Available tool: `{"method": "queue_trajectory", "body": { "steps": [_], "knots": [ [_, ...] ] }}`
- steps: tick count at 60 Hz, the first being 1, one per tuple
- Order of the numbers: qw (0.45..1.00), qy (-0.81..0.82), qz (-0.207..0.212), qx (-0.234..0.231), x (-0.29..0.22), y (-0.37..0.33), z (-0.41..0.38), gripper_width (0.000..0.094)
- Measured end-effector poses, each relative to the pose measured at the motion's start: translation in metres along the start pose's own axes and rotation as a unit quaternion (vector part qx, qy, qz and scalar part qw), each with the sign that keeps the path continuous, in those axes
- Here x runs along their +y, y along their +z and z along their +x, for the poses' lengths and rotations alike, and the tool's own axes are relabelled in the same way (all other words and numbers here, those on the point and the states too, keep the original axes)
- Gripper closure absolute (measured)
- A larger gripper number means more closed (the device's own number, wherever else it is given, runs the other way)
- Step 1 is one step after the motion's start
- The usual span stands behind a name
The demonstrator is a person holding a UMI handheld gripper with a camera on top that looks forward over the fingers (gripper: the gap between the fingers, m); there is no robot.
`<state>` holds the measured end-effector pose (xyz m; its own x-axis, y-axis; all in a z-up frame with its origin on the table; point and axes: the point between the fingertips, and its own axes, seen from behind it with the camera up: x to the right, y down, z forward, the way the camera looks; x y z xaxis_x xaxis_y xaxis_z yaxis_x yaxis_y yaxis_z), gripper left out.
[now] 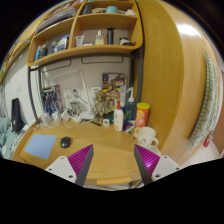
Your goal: Arrange mouse
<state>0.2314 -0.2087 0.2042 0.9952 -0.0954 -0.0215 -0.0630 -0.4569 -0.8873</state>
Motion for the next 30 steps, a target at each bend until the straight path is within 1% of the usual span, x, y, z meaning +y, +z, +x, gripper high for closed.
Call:
{"method": "queue_trajectory", "body": {
  "steps": [5,6,7,13,20,27,30],
  "knots": [
    [1.0,0.0,-0.025,-0.012,0.026,0.012,-0.032,0.0121],
    [0.999,-0.003,-0.031,-0.016,0.025,0.001,-0.026,0.0121],
    [0.999,-0.003,-0.035,-0.02,0.036,0.017,-0.047,0.0121],
    [0.997,-0.013,-0.063,-0.048,0.071,0.038,-0.108,0.0121],
    [0.994,-0.022,-0.078,-0.074,0.096,0.065,-0.178,0.0119],
    [0.993,-0.028,-0.081,-0.084,0.108,0.104,-0.238,0.0105],
    [0.993,-0.032,-0.082,-0.081,0.112,0.126,-0.258,0.0105]
  ]
}}
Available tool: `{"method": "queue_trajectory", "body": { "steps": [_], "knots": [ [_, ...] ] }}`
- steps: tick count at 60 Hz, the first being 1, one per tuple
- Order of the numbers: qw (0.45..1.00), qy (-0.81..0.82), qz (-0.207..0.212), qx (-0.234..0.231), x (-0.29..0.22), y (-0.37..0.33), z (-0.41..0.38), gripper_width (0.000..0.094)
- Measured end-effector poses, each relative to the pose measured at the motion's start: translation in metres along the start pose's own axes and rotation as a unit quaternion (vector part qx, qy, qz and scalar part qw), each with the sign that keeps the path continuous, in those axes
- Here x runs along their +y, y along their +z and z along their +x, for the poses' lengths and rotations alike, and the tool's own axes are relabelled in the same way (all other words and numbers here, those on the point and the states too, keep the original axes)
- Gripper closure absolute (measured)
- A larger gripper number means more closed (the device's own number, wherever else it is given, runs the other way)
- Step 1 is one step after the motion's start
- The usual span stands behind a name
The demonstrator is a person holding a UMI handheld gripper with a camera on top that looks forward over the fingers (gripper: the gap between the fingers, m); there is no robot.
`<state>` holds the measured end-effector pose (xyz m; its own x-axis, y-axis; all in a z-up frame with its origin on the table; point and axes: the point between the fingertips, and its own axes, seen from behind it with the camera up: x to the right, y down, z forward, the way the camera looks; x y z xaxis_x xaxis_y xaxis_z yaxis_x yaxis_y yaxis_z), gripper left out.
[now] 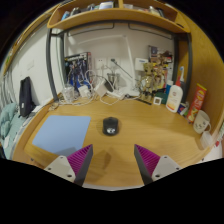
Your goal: Arrange mouse
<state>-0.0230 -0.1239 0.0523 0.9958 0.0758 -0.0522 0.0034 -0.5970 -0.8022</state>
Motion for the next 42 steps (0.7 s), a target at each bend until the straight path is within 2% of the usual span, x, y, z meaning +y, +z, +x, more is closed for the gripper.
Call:
{"method": "queue_trajectory", "body": {
  "steps": [13,26,29,30,34,40,42],
  "knots": [
    [0.999,0.0,-0.008,0.039,-0.021,0.093,-0.022,0.011],
    [0.998,0.005,-0.008,0.068,-0.043,0.145,-0.011,0.0133],
    [0.998,0.006,-0.011,0.068,-0.042,0.153,-0.009,0.019],
    [0.998,0.008,-0.014,0.067,-0.041,0.154,-0.01,0.0183],
    [0.998,0.019,-0.009,0.058,-0.044,0.159,-0.013,0.0452],
    [0.998,0.005,-0.005,0.057,-0.044,0.159,-0.013,0.0479],
    [0.998,0.007,-0.007,0.055,-0.043,0.159,-0.014,0.0516]
  ]
}}
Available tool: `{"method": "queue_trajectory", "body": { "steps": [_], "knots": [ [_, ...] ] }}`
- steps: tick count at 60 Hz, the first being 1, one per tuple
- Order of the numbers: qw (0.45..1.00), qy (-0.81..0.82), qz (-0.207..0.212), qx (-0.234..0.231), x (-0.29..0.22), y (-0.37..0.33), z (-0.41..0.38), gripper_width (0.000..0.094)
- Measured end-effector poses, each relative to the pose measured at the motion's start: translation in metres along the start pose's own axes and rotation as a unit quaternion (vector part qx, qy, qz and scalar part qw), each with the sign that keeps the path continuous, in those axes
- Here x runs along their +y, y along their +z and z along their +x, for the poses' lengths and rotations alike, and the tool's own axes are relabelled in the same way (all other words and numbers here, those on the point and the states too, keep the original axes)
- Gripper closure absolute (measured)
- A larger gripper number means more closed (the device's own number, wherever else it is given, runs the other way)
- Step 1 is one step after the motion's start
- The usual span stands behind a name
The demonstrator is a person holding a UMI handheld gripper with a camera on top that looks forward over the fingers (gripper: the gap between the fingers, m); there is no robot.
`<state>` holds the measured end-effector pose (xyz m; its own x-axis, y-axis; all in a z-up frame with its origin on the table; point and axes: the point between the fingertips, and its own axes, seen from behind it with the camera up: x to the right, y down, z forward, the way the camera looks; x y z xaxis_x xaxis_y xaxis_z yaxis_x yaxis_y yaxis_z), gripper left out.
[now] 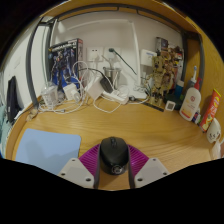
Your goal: Arrange mouse
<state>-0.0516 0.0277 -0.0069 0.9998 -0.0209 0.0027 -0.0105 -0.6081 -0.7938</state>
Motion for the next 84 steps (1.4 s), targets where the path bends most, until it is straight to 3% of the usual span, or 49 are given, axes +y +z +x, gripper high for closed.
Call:
{"method": "queue_trajectory", "body": {
  "steps": [4,5,6,16,34,43,58,74,84],
  "knots": [
    [1.0,-0.002,-0.006,0.001,0.0,0.0,0.0,0.0611],
    [1.0,-0.001,-0.008,0.002,0.001,0.001,0.0,0.0543],
    [1.0,-0.001,-0.007,0.004,0.0,0.001,0.0,0.0638],
    [1.0,0.007,-0.023,0.011,-0.006,-0.003,0.001,0.0648],
    [0.995,0.003,0.096,0.007,-0.18,-0.097,-0.025,0.0646],
    [0.992,-0.006,0.123,-0.032,-0.214,-0.128,-0.094,0.0648],
    [0.996,-0.006,0.057,-0.072,-0.142,-0.098,-0.199,0.0649],
    [0.998,-0.01,-0.03,-0.054,-0.037,-0.048,-0.224,0.0648],
    [0.997,-0.018,-0.059,-0.044,0.003,-0.035,-0.23,0.0643]
  ]
}}
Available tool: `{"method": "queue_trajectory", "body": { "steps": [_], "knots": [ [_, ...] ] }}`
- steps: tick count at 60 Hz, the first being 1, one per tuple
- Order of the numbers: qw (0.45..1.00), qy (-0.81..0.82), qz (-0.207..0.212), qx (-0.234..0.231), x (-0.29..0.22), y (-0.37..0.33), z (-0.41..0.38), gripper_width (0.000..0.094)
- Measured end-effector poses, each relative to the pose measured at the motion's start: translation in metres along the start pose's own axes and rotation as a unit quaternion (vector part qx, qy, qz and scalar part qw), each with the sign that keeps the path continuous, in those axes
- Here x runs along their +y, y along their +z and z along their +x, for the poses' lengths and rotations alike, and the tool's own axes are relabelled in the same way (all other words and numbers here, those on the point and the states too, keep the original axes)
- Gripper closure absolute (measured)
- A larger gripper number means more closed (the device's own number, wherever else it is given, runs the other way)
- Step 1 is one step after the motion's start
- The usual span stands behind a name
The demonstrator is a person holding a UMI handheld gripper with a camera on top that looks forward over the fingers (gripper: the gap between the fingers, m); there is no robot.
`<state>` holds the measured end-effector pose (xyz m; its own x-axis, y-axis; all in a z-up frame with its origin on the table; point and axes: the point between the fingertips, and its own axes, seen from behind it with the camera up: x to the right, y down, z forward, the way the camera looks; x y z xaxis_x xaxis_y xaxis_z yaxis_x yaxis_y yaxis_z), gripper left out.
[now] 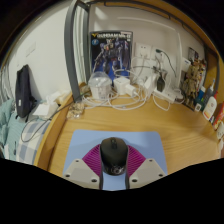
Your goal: Arrange mouse
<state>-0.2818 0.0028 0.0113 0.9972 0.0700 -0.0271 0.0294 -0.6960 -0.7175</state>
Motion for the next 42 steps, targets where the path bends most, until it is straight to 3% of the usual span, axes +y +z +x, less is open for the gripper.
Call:
{"method": "queue_trajectory", "body": {
  "steps": [4,5,6,8,9,11,13,14,19,25,32,42],
  "knots": [
    [1.0,-0.002,0.001,0.003,0.008,0.002,0.0,0.0637],
    [1.0,-0.005,0.0,0.007,0.01,0.002,0.001,0.0578],
    [1.0,-0.008,0.002,0.009,0.011,0.001,0.002,0.0616],
    [1.0,-0.01,0.005,0.015,0.011,0.0,0.002,0.0596],
    [1.0,-0.009,0.006,0.016,0.011,0.0,0.002,0.0529],
    [1.0,-0.004,0.01,0.018,0.012,0.002,0.003,0.0556],
    [1.0,0.0,0.013,0.019,0.012,0.001,0.003,0.0476],
    [1.0,0.001,0.014,0.02,0.012,0.001,0.003,0.0507],
    [1.0,0.009,0.004,0.017,0.015,0.001,0.003,0.0441],
    [1.0,0.016,-0.018,0.013,0.019,-0.004,0.003,0.0072],
    [1.0,-0.002,-0.014,0.002,0.004,-0.027,0.003,0.0069],
    [0.999,-0.001,0.031,-0.032,-0.055,-0.091,0.015,0.0066]
  ]
}}
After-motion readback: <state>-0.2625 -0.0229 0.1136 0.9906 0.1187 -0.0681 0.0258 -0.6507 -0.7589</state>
